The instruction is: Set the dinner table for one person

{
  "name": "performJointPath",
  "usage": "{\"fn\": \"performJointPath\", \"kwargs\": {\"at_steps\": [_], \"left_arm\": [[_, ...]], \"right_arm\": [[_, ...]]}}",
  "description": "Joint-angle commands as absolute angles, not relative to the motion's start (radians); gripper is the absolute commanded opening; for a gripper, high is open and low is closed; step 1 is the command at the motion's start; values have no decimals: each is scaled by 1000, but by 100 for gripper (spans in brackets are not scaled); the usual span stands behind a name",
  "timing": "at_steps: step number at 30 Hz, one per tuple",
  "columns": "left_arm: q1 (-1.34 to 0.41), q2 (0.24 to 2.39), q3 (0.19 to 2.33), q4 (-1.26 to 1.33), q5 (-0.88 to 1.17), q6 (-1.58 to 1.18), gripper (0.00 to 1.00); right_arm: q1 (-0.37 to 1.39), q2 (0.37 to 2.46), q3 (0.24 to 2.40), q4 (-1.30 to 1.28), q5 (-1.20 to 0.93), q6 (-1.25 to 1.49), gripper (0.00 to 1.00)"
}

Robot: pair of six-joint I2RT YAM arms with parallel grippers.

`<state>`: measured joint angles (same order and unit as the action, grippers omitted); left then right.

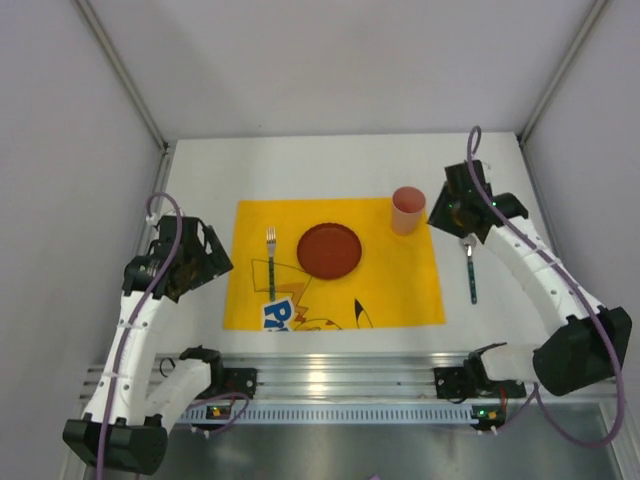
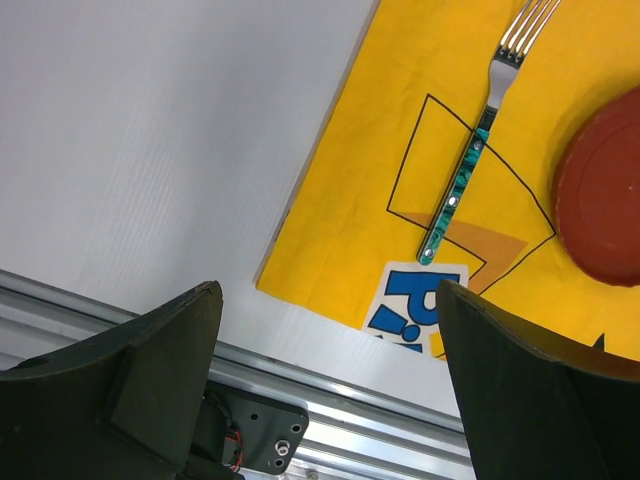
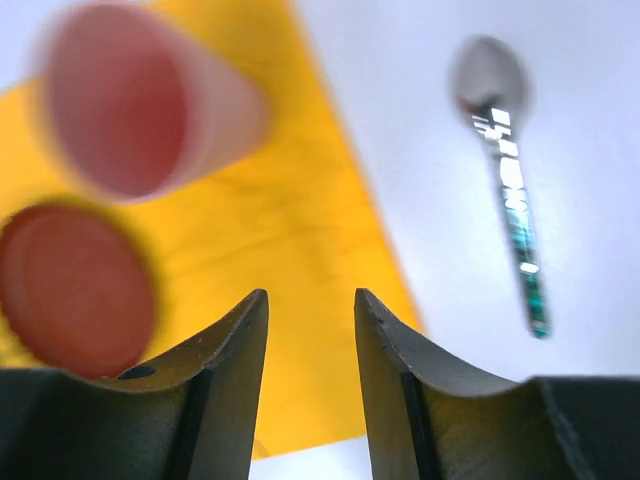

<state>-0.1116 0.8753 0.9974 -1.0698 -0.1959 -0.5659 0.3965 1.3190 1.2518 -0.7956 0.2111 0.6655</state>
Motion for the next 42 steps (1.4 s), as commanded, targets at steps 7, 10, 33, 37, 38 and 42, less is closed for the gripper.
{"fn": "performJointPath", "kwargs": {"at_steps": [7, 10, 33, 37, 38, 42], "left_arm": [[-106, 907, 988, -1012, -170, -528, 93], [-106, 908, 986, -1012, -167, -528, 93], [-106, 943, 983, -1012, -172, -528, 93], [-106, 948, 982, -1011, -170, -528, 93], [-106, 950, 982, -1011, -169, -526, 93], [-106, 946, 983, -1014, -170, -528, 93]], "right_arm": [[50, 1448, 1028, -793, 276, 511, 39], [-27, 1509, 1020, -781, 293, 480, 39], [-71, 1597, 945, -598, 186, 411, 39], [-67, 1614, 922, -571, 163, 413, 39], [-67, 1627, 919, -572, 167, 417, 37], [-67, 1664, 919, -574, 170, 417, 29]]}}
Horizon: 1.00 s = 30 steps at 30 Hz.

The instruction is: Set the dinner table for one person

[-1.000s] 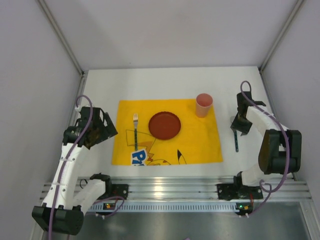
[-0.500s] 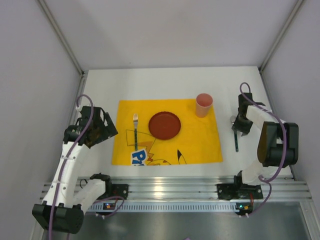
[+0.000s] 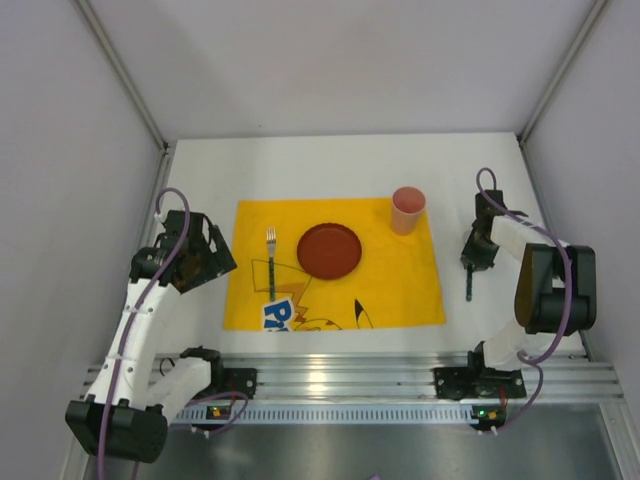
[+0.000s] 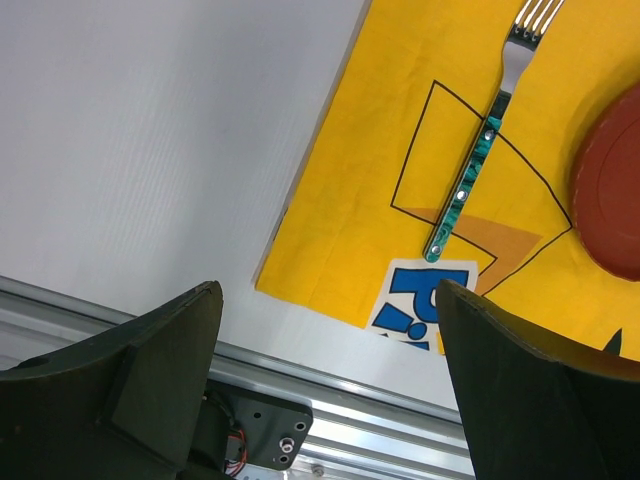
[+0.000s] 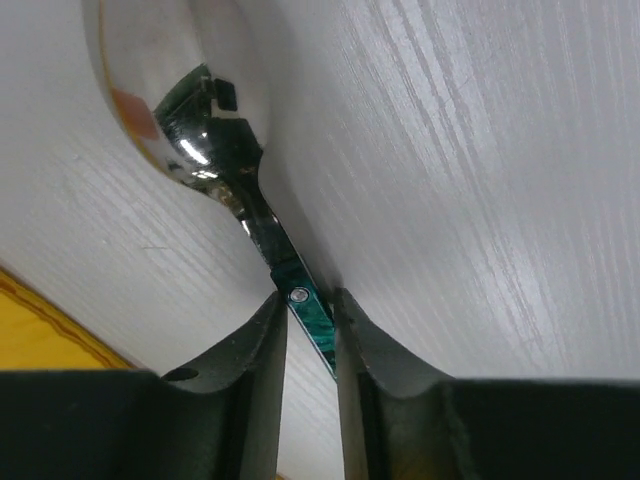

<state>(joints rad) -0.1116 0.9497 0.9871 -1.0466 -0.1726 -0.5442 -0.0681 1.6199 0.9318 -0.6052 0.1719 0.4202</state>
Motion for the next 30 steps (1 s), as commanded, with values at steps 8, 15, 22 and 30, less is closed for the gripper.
{"fn": "performJointPath", "kwargs": {"at_steps": [8, 15, 22, 30], "left_arm": [[-106, 937, 985, -1016, -175, -531, 93], [-106, 923, 983, -1014, -172, -529, 93], [-106, 919, 979, -1008, -169, -529, 93], [-106, 896, 979, -1006, -172, -532, 93]], "right_arm": [[-55, 1629, 1021, -669, 290, 417, 0], [211, 1491, 1392, -885, 552, 420, 0], [598, 1488, 1582, -907, 621, 394, 0], [706, 1617, 1506, -864, 474, 460, 0]]}}
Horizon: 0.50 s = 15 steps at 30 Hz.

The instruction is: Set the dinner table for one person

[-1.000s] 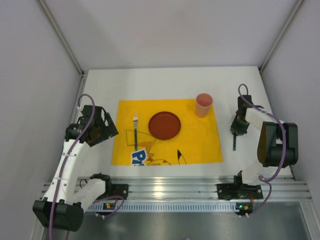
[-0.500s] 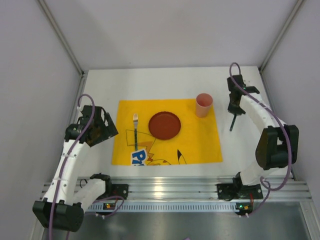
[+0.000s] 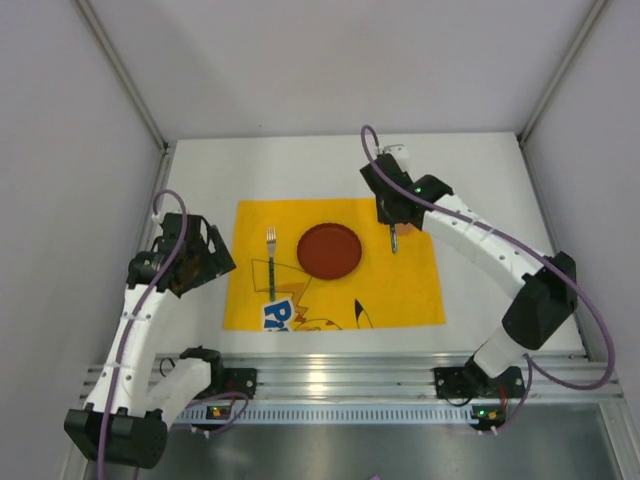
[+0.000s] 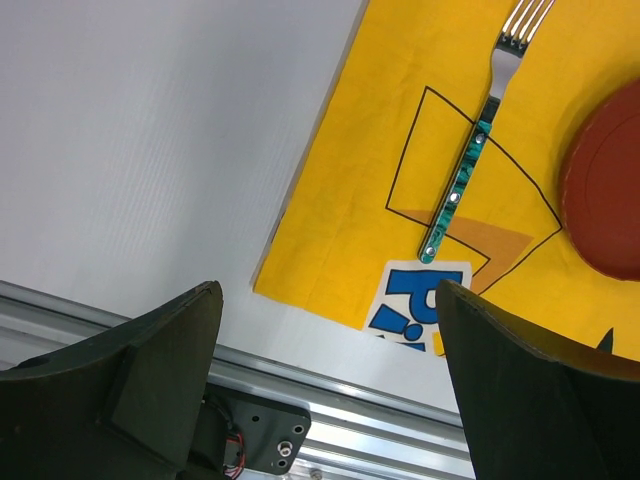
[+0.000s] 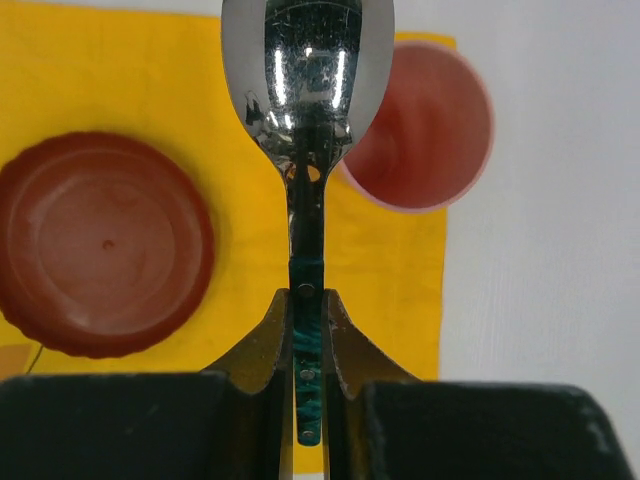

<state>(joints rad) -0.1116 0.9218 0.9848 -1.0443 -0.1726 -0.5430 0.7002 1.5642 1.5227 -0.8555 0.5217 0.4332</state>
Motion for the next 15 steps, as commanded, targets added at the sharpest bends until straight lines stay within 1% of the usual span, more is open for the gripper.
{"fn": "performJointPath", "kwargs": {"at_steps": [1, 7, 15], "left_arm": [[-106, 894, 979, -1006, -173, -532, 93], [-106, 893, 979, -1003, -172, -531, 93], [-106, 887, 979, -1005, -173, -529, 93]], "right_arm": [[706, 1632, 1503, -861, 460, 465, 0], [700, 1773, 1447, -828, 376, 563, 0], [680, 1867, 1371, -776, 301, 644, 0]]}}
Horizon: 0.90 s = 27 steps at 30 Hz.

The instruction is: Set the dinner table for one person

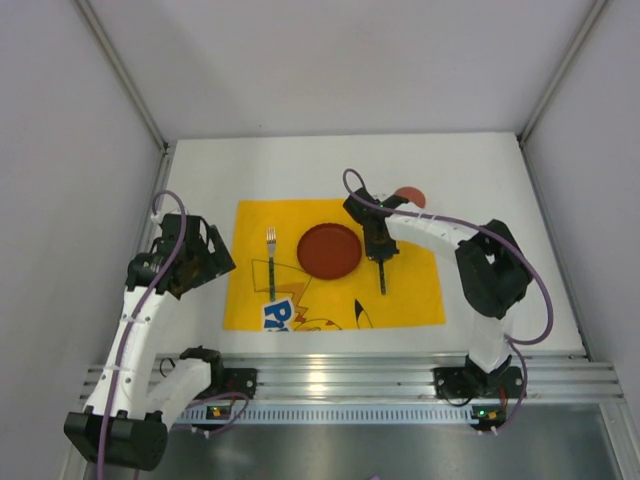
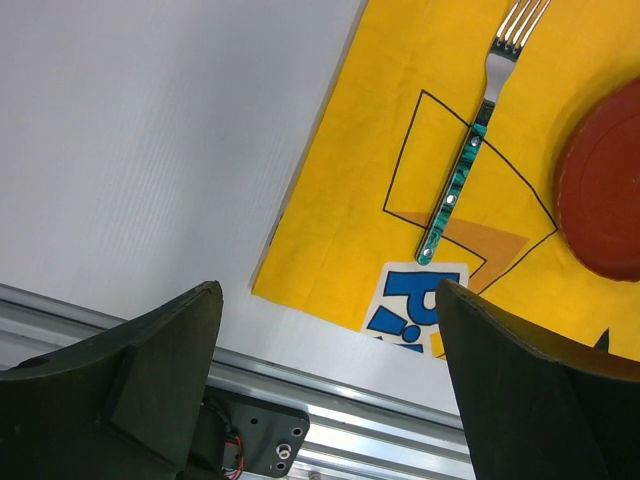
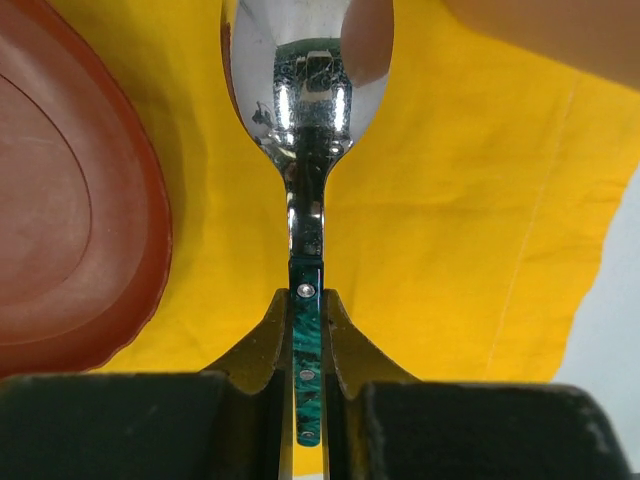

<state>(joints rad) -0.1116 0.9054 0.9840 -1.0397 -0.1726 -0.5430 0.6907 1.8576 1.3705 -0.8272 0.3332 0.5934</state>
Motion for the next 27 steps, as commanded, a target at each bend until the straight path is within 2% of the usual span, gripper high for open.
{"fn": "performJointPath", "kwargs": {"at_steps": [1, 6, 8, 11, 12, 15, 22, 27], "left_arm": [[-106, 887, 979, -1005, -172, -531, 93], [-107, 885, 979, -1006, -169, -529, 93], [-107, 887, 979, -1006, -169, -529, 93], [-107, 887, 979, -1006, -166, -529, 93], [-107, 887, 979, -1006, -166, -528, 93], [-107, 885, 979, -1003, -163, -528, 93], [-107, 877, 977, -1002, -161, -526, 93], [-107, 871, 977, -999, -175, -531, 93]], "right_arm": [[681, 1884, 1371, -773, 293, 644, 0], [678, 1911, 1374, -765, 281, 646, 0], [678, 1916, 1374, -765, 278, 644, 4], [678, 1910, 1370, -767, 276, 643, 21], [678, 1907, 1368, -767, 281, 644, 34], [677, 1893, 1365, -778, 282, 647, 43], [730, 1749, 1436, -845, 302, 611, 43], [865, 1605, 1471, -832, 310, 511, 45]]}}
